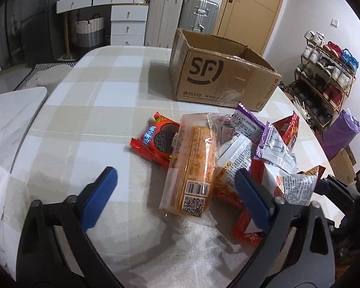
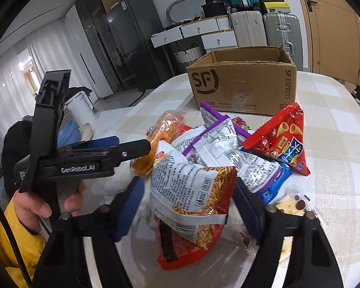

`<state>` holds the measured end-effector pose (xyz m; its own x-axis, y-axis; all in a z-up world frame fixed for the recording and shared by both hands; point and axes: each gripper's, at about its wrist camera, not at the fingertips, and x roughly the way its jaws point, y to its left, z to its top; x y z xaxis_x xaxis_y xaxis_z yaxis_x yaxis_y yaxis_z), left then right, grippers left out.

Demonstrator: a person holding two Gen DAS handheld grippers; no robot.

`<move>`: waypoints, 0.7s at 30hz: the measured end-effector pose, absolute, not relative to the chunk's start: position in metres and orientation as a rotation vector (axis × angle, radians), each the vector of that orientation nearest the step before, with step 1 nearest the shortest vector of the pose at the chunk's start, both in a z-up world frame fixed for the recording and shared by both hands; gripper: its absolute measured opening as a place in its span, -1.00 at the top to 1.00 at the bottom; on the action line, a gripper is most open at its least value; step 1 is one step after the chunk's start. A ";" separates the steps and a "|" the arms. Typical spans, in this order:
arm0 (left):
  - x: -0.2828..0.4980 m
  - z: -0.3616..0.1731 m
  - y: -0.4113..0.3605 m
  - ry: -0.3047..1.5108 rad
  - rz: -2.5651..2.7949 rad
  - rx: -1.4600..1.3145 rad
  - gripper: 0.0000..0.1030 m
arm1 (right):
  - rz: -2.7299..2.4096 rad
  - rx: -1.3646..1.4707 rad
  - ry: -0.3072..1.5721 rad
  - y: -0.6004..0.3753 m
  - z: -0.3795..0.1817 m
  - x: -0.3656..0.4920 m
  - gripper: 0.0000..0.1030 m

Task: Organize snacks
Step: 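Grasp the orange bread bag with the left tool while the right tool grasps the noodle snack bag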

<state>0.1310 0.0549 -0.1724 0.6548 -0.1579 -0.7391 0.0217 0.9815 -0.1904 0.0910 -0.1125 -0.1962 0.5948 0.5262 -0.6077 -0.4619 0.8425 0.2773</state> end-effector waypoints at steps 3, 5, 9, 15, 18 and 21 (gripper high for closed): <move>0.136 -0.177 0.053 0.864 -0.111 -0.174 -0.62 | 0.577 0.093 0.731 -0.117 -0.192 0.084 -0.11; 0.137 -0.179 0.052 0.872 -0.120 -0.178 -0.51 | 0.583 0.098 0.722 -0.119 -0.192 0.081 -0.04; 0.139 -0.182 0.051 0.882 -0.152 -0.185 -0.07 | 0.595 0.096 0.713 -0.121 -0.191 0.076 0.13; 0.136 -0.181 0.045 0.871 -0.206 -0.181 0.34 | 0.621 0.111 0.699 -0.123 -0.187 0.068 0.27; 0.134 -0.181 0.050 0.870 -0.223 -0.213 0.37 | 0.628 0.124 0.698 -0.126 -0.187 0.067 0.31; 0.132 -0.181 0.053 0.874 -0.231 -0.216 0.38 | 0.636 0.141 0.696 -0.129 -0.186 0.065 0.36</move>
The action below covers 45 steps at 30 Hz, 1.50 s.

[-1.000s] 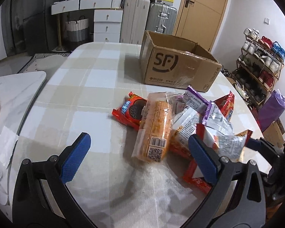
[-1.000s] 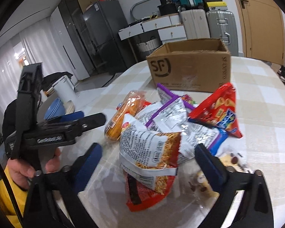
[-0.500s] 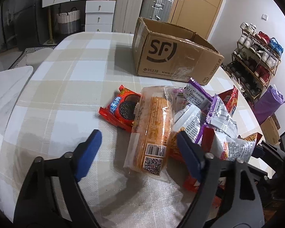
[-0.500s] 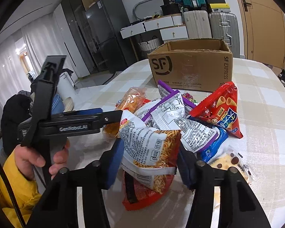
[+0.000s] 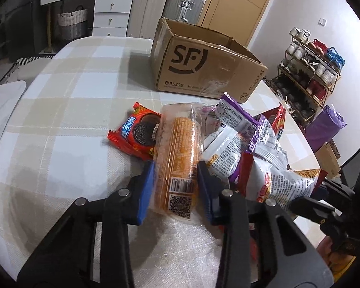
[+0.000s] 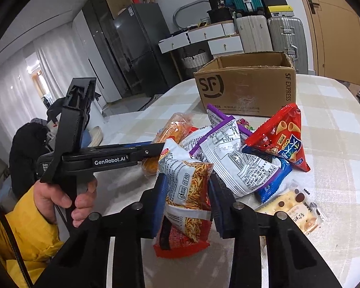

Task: Organize snacks
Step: 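Grasp the orange bread bag with the left tool while the right tool grasps the noodle snack bag, then lift both held bags and carry them over the cardboard box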

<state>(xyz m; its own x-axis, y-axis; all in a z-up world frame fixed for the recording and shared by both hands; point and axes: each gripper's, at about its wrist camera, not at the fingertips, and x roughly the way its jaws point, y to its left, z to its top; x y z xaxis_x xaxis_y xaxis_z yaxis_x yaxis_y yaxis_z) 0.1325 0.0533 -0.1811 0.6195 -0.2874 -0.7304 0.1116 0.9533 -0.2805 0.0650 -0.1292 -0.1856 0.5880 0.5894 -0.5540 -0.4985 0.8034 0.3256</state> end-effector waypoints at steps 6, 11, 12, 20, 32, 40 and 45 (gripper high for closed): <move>0.128 -0.181 0.059 0.881 -0.229 -0.234 0.39 | 0.643 0.166 0.688 -0.135 -0.182 0.059 0.42; 0.120 -0.178 0.062 0.874 -0.219 -0.229 0.39 | 0.640 0.176 0.676 -0.138 -0.178 0.055 0.50; 0.120 -0.177 0.063 0.873 -0.219 -0.230 0.39 | 0.642 0.175 0.675 -0.138 -0.177 0.054 0.51; 0.111 -0.173 0.062 0.867 -0.217 -0.226 0.39 | 0.635 0.119 0.682 -0.127 -0.176 0.050 0.50; 0.107 -0.175 0.059 0.875 -0.238 -0.218 0.39 | 0.641 0.066 0.758 -0.108 -0.191 0.077 0.04; 0.107 -0.176 0.062 0.876 -0.249 -0.232 0.40 | 0.681 0.123 0.765 -0.110 -0.191 0.080 0.28; 0.104 -0.174 0.064 0.867 -0.245 -0.236 0.40 | 0.689 0.138 0.733 -0.112 -0.185 0.072 0.33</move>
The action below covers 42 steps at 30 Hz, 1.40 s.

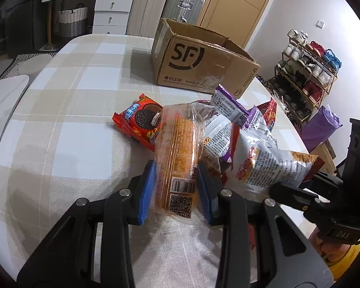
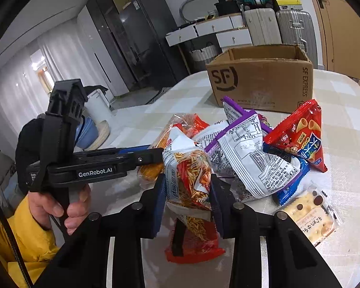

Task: Organize snacks
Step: 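Lift both held bags and carry them over the cardboard box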

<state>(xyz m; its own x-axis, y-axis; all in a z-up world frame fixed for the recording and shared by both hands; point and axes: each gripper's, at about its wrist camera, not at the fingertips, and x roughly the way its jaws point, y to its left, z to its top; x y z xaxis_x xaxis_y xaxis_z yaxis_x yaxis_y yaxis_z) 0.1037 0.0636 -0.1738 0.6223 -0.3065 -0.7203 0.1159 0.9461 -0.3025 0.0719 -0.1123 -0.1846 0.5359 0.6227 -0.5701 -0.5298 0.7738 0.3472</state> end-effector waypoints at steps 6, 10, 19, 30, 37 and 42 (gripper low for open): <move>0.095 -0.166 0.068 0.849 -0.238 -0.242 0.40 | 0.684 0.193 0.703 -0.124 -0.175 0.067 0.34; 0.086 -0.156 0.071 0.827 -0.238 -0.245 0.40 | 0.691 0.227 0.668 -0.134 -0.162 0.059 0.34; 0.059 -0.118 0.074 0.750 -0.251 -0.252 0.40 | 0.689 0.270 0.560 -0.160 -0.117 0.036 0.34; 0.040 -0.052 0.065 0.639 -0.298 -0.228 0.40 | 0.678 0.274 0.454 -0.184 -0.049 0.027 0.34; 0.047 -0.007 0.052 0.591 -0.312 -0.190 0.40 | 0.676 0.271 0.420 -0.196 -0.019 0.038 0.34; 0.066 0.026 0.055 0.586 -0.314 -0.227 0.40 | 0.671 0.266 0.406 -0.204 0.006 0.058 0.34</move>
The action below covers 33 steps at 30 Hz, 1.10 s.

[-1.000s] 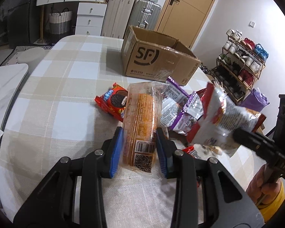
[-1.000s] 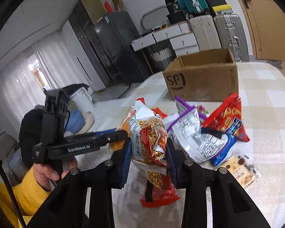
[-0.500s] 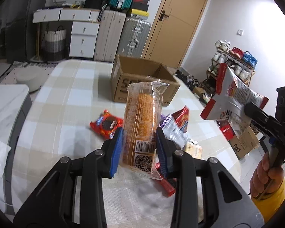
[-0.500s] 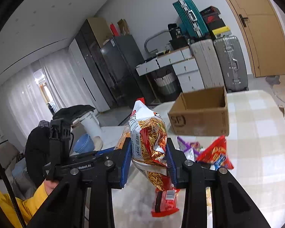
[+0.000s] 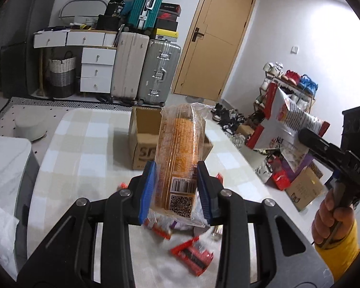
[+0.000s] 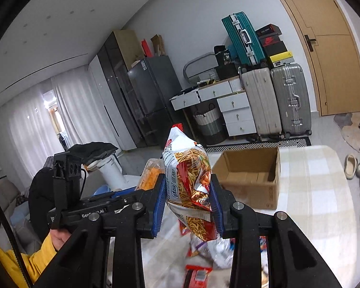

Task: Organize snacks
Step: 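Lift both held bags and carry them over the cardboard box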

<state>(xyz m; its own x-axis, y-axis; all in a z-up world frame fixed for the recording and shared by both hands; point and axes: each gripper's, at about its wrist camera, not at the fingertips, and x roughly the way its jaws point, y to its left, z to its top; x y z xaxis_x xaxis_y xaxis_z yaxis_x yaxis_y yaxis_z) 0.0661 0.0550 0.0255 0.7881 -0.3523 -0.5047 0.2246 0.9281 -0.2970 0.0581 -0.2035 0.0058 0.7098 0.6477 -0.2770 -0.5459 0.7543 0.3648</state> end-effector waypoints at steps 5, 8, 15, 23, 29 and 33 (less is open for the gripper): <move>0.094 0.056 0.053 0.574 -0.297 -0.201 0.40 | 0.664 0.264 0.388 -0.208 0.029 0.087 0.34; 0.115 0.069 0.048 0.584 -0.307 -0.197 0.40 | 0.669 0.284 0.401 -0.208 0.037 0.111 0.34; 0.183 0.060 0.027 0.650 -0.330 -0.201 0.40 | 0.650 0.300 0.454 -0.201 0.036 0.175 0.34; 0.259 0.026 0.016 0.748 -0.313 -0.230 0.40 | 0.615 0.298 0.528 -0.198 0.011 0.241 0.33; 0.317 -0.004 0.014 0.820 -0.293 -0.249 0.40 | 0.589 0.311 0.607 -0.198 -0.018 0.286 0.33; 0.346 -0.023 0.008 0.861 -0.291 -0.247 0.40 | 0.585 0.310 0.647 -0.195 -0.036 0.310 0.33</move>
<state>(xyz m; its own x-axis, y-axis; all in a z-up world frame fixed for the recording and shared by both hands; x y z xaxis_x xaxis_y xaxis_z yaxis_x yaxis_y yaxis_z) 0.3456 0.0084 -0.0227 0.6167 -0.3486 -0.7058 0.1511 0.9323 -0.3285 0.3099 -0.1950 -0.0361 0.6457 0.5983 -0.4745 -0.4116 0.7961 0.4437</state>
